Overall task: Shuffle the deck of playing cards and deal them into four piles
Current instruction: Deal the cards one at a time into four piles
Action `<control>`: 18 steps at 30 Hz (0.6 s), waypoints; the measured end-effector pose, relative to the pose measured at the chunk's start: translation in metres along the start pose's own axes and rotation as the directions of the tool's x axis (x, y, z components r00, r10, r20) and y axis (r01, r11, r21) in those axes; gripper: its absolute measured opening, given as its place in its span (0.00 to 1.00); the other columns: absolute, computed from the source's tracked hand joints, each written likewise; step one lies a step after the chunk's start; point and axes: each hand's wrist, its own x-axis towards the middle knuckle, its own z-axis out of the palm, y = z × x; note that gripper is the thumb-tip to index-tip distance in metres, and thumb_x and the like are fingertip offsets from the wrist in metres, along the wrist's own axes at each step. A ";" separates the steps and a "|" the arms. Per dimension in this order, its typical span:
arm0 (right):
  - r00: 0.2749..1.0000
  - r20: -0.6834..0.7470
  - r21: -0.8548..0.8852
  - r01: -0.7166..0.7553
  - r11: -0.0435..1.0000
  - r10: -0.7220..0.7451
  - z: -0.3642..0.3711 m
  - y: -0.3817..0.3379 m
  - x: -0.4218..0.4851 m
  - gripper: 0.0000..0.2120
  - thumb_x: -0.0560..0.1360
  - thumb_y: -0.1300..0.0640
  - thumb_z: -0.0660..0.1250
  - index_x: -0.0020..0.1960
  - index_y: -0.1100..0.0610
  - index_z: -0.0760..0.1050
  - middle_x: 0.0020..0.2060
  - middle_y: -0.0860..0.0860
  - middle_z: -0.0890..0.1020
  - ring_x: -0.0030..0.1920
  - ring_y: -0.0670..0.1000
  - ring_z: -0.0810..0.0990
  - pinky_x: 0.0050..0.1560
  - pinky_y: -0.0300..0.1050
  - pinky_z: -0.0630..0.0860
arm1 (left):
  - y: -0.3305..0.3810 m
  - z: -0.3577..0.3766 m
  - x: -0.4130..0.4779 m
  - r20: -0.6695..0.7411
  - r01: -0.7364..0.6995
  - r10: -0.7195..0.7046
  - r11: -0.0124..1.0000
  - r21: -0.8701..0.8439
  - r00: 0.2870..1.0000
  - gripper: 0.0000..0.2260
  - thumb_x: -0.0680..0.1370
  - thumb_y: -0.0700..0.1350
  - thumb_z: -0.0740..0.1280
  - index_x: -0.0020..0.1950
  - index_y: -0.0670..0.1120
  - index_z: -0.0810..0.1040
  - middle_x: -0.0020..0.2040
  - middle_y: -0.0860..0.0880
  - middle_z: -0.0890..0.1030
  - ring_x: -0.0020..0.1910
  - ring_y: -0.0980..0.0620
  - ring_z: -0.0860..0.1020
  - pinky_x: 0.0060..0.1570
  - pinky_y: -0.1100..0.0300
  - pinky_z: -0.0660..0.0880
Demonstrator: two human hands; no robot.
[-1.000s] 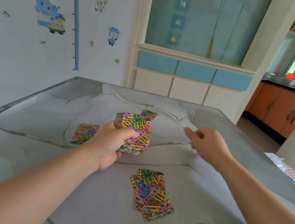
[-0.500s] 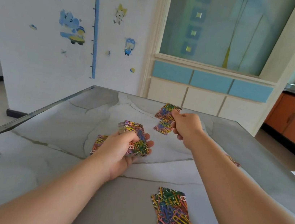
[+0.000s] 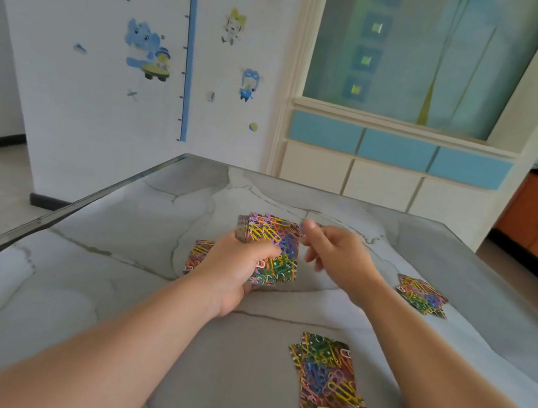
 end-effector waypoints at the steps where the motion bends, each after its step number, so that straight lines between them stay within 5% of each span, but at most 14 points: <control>1: 0.997 0.074 0.001 0.032 0.999 -0.032 0.002 -0.008 -0.009 0.27 0.73 0.34 0.66 0.39 0.59 0.78 0.27 0.47 0.82 0.24 0.42 0.76 0.27 0.35 0.69 | 0.001 -0.001 -0.003 0.026 -0.017 0.017 1.000 0.022 1.000 0.09 0.72 0.31 0.67 0.45 0.42 0.84 0.41 0.41 0.85 0.38 0.44 0.83 0.43 0.51 0.80; 5: 0.993 0.086 -0.058 0.089 0.994 -0.084 0.009 -0.029 -0.027 0.17 0.76 0.48 0.70 0.36 0.58 0.74 0.26 0.52 0.79 0.21 0.41 0.72 0.25 0.36 0.66 | 0.009 -0.016 -0.014 0.069 -0.056 0.054 0.998 0.029 0.996 0.07 0.74 0.36 0.71 0.51 0.41 0.83 0.46 0.39 0.85 0.40 0.44 0.84 0.40 0.51 0.81; 10: 0.999 0.019 0.257 -0.032 0.966 0.029 0.017 -0.053 -0.020 0.15 0.78 0.49 0.68 0.39 0.59 0.78 0.23 0.49 0.78 0.22 0.46 0.73 0.27 0.41 0.72 | 0.037 -0.075 -0.012 -0.207 -0.124 0.044 0.912 -0.392 0.977 0.08 0.77 0.40 0.60 0.54 0.40 0.76 0.44 0.41 0.82 0.37 0.45 0.84 0.38 0.51 0.83; 13: 0.981 0.134 0.355 -0.180 0.917 0.140 0.040 -0.060 -0.009 0.15 0.75 0.45 0.70 0.39 0.57 0.79 0.22 0.48 0.78 0.23 0.48 0.74 0.26 0.42 0.70 | 0.044 -0.105 -0.014 -0.251 -0.152 0.039 0.880 -0.450 0.967 0.12 0.75 0.38 0.56 0.55 0.40 0.74 0.47 0.41 0.82 0.39 0.44 0.85 0.38 0.53 0.82; 14: 0.965 0.184 0.287 -0.237 0.928 0.189 0.049 -0.060 -0.006 0.17 0.75 0.43 0.70 0.38 0.57 0.78 0.21 0.47 0.78 0.22 0.48 0.74 0.25 0.40 0.69 | 0.043 -0.108 -0.014 -0.258 -0.141 0.025 0.887 -0.440 0.966 0.12 0.75 0.37 0.56 0.55 0.39 0.74 0.48 0.40 0.81 0.40 0.44 0.85 0.38 0.53 0.82; 16: 0.947 0.229 -0.171 -0.191 0.967 0.227 0.067 -0.054 -0.002 0.27 0.74 0.35 0.67 0.33 0.59 0.75 0.21 0.50 0.78 0.19 0.49 0.72 0.24 0.38 0.67 | 0.042 -0.108 -0.013 -0.255 -0.122 0.009 0.894 -0.432 0.967 0.12 0.77 0.36 0.55 0.57 0.38 0.73 0.49 0.40 0.81 0.41 0.44 0.85 0.37 0.53 0.83; 18: 0.965 0.218 -0.638 0.025 0.770 0.149 0.078 -0.047 0.001 0.33 0.75 0.30 0.59 0.31 0.60 0.69 0.25 0.53 0.75 0.25 0.50 0.72 0.26 0.43 0.66 | 0.043 -0.105 -0.012 -0.259 -0.118 0.008 0.903 -0.413 0.966 0.12 0.78 0.36 0.56 0.59 0.37 0.73 0.47 0.40 0.81 0.40 0.44 0.84 0.36 0.54 0.83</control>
